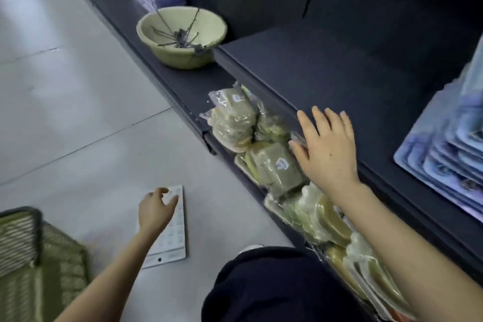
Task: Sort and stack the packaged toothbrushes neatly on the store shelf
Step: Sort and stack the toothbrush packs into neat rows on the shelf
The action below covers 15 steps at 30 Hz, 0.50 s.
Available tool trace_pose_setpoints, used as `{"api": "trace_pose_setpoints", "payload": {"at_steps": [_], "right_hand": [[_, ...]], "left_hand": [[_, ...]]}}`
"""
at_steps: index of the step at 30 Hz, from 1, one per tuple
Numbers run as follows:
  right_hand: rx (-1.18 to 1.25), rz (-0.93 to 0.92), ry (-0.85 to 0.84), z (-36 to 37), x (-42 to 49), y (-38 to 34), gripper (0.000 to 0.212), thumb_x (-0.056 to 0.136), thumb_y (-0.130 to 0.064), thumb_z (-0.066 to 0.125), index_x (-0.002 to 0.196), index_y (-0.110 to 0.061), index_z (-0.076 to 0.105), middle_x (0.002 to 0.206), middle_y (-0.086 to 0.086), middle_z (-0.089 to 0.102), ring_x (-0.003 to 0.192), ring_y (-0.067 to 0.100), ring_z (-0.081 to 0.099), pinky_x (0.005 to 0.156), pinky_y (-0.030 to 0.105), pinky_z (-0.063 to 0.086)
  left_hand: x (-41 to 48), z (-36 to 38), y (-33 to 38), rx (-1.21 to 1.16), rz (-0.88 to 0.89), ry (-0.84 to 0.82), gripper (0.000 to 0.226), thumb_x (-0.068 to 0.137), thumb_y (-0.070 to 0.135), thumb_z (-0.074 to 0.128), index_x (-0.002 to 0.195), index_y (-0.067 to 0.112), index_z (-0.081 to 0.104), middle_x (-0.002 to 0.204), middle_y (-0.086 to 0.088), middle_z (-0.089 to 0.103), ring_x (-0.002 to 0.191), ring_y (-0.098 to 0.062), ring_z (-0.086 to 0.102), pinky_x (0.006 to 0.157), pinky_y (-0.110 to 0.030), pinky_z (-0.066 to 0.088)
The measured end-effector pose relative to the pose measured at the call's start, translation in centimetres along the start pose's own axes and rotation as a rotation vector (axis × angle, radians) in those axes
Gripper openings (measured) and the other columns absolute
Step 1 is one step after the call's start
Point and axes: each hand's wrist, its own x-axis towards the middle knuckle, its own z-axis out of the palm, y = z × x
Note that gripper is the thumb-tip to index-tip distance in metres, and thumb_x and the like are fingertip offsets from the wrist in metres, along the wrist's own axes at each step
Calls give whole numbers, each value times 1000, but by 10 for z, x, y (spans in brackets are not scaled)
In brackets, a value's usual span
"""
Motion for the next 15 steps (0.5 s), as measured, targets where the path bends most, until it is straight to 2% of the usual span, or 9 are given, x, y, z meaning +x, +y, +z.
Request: {"api": "trace_pose_setpoints", "payload": {"at_steps": [1, 3, 5, 9, 12, 15], "right_hand": [[0, -100, 33, 11, 0, -13, 52, 88, -33, 65, 132, -7, 56, 133, 24, 54, 123, 44, 50, 109, 59, 30], [3, -333, 66, 34, 2, -40, 43, 88, -31, 59, 125, -11, 63, 129, 20, 59, 119, 39, 55, 106, 60, 31], [-15, -452, 24, 59, 7, -61, 41, 85, -33, 58, 121, -14, 66, 127, 18, 61, 117, 36, 58, 105, 62, 30], [-40, -448, -91, 115, 13, -78, 50, 76, -36, 75, 120, -13, 67, 127, 19, 61, 118, 38, 57, 105, 63, 28], [-41, -446, -209, 150, 6, -85, 53, 77, -38, 76, 124, -13, 65, 130, 19, 59, 119, 38, 56, 106, 62, 30], [-159, -433, -286, 174, -2, -91, 55, 76, -41, 75, 124, -16, 65, 133, 18, 57, 120, 36, 56, 108, 60, 29]], "left_hand": [[3, 8, -14, 37, -27, -31, 44, 89, 31, 63, 124, 4, 58, 123, -22, 58, 114, -36, 54, 95, -39, 41], [12, 22, -35, 125, -93, -56, 54, 88, 39, 64, 129, 7, 54, 127, -22, 54, 118, -38, 49, 96, -41, 41], [21, 35, -54, 211, -205, -57, 63, 84, 49, 65, 129, 8, 51, 127, -21, 51, 119, -38, 46, 94, -43, 42], [38, 65, -92, 227, -413, -95, 84, 74, 59, 70, 134, 8, 39, 130, -20, 47, 122, -36, 42, 98, -43, 38], [47, 88, -115, 173, -491, -97, 99, 69, 53, 78, 141, 6, 28, 133, -22, 42, 124, -38, 40, 99, -46, 39], [55, 103, -133, 129, -523, -41, 103, 60, 45, 87, 137, 7, 31, 131, -23, 39, 122, -40, 38, 96, -50, 40]]}}
